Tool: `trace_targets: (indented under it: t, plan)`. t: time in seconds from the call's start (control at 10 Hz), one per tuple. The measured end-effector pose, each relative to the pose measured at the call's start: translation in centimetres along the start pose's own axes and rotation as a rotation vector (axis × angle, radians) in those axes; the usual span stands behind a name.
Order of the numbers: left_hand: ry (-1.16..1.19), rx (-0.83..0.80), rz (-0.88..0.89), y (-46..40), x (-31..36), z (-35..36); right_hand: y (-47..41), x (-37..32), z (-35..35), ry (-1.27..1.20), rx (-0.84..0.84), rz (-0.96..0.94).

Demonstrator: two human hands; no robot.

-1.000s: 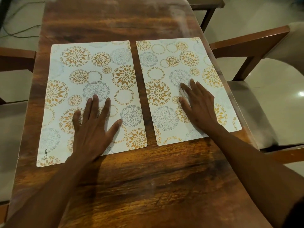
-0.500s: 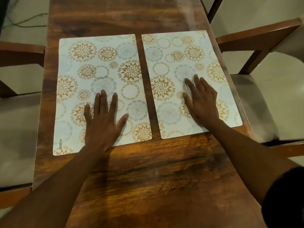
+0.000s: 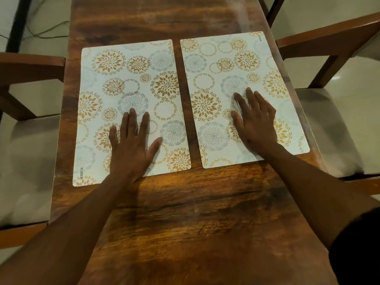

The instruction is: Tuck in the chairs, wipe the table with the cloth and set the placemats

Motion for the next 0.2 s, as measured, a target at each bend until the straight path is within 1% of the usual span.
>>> trace_targets:
  t: [0.1, 0.2]
  plan:
    - [-0.025, -0.023, -0.007, 0.01, 0.11, -0.02, 0.04, -0.07, 0.10, 0.000, -0.015, 0.008]
    - [-0.036, -0.141, 0.011, -0.15, 0.70, -0.15, -0.85, -0.27, -0.34, -0.015, -0.134, 0.017]
Point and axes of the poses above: each hand's wrist, its own y-axis away from the middle knuckle, its own z-axis out of the palm, x = y × z, the point moved 8 cm from there along -y, towards the middle knuckle, and after that the axes turned 12 degrees about x, right-handed, at the moved point
